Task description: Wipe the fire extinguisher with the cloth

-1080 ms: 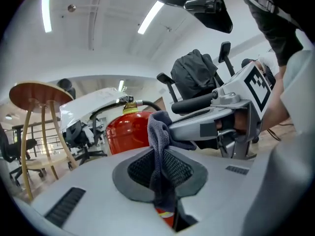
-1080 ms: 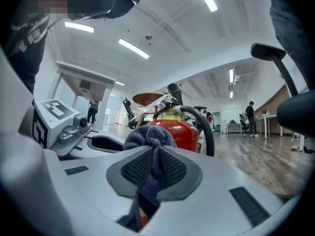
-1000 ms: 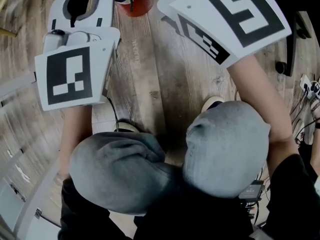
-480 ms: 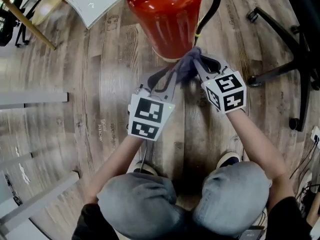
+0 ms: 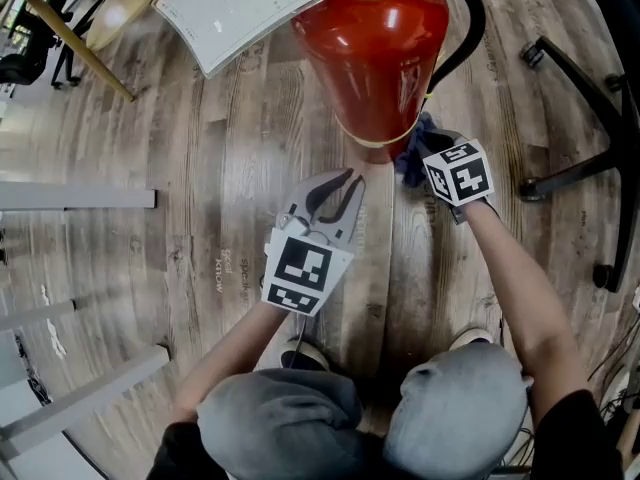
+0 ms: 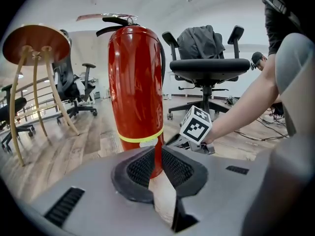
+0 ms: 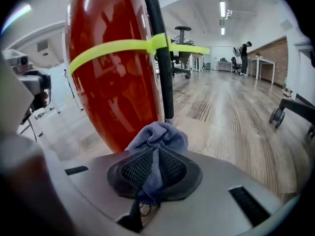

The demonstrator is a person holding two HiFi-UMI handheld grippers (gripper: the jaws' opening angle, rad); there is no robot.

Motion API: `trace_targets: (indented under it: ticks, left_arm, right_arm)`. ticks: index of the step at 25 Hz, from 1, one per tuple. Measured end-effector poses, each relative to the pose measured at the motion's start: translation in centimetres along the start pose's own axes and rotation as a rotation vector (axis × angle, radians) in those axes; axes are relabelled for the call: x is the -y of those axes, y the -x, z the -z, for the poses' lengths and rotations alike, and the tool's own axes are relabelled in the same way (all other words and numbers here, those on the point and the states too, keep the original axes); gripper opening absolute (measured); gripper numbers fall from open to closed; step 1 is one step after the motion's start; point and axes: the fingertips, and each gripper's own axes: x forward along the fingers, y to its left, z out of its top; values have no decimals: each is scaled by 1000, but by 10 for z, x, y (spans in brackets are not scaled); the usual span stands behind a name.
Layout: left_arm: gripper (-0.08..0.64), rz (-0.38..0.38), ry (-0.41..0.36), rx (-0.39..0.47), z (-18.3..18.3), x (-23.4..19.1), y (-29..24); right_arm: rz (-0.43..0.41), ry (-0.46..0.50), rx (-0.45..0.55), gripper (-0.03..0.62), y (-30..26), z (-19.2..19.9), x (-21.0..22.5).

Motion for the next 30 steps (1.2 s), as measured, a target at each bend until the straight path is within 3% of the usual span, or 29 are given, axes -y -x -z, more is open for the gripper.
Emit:
trace_targets:
  ticks: [7,12,14,18,20,26,30]
  left_arm:
    - [51,-17,25,19,3,-13,1]
    - [51,-10,44,33,3,-16,10]
    - [51,-23,49,35,6,-21,17]
    - [51,-65,79,36,14,-37,31]
    - [51,-78,87,39,17,-42,36]
    - [51,-84,103,43,22,-46,33]
    - [51,-73,113,62,15,-38,18]
  right_arm:
    - [-102,105,-52,40,-1,20,-50]
    - [-186,153,-7,40,-10,10,-114]
    - [-196,95,37,40,-18,-5,-137]
    - [-223,-195,165,40,-28,-41,-156]
    - [-200,-259,195,40,-27,-46,-154]
    - [-166,-184,195,40,-14,-32,-138]
    - [-115,-48,224,40,20,-26,-111]
